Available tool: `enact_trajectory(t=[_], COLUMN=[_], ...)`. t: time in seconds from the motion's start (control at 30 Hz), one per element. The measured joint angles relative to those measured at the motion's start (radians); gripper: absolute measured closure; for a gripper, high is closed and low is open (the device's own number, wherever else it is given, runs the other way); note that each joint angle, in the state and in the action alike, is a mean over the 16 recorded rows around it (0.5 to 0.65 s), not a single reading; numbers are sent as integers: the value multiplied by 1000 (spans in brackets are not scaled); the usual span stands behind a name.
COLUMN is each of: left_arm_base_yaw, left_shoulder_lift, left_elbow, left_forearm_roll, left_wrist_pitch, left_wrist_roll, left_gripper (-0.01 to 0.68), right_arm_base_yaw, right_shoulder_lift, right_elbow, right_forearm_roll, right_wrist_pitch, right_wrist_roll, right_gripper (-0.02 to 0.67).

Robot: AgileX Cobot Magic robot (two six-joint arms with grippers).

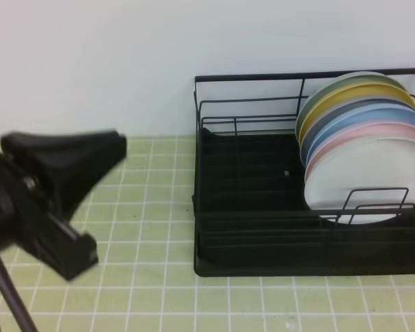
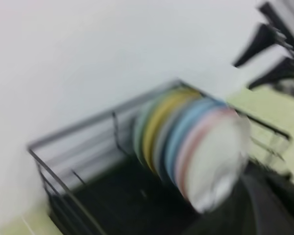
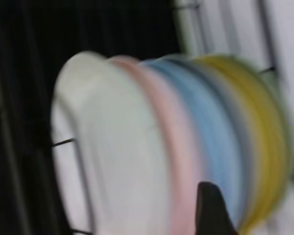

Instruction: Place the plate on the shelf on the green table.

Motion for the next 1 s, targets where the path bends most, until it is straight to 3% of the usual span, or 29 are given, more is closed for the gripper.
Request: enact_trajectory(t=[0.2,0.67,1.0], left_arm_base_yaw=[0,0,0], left_shoulder_lift=[0,-27,-91], left_elbow=[0,7,150], left_forearm_roll=[69,272,205], left_wrist_pitch=[-104,-274,-437], left_wrist_roll=[41,120,106], left_gripper=[674,674,674], right_arm_base_yaw=[0,0,0], right_shoulder_lift=[-131,-492,-806], right_elbow=[-15,-4,220], right_forearm_roll=[63,259,236], right_wrist_pitch=[-4,106,198], right_wrist_roll=[64,472,619], right_gripper=[330,614,650])
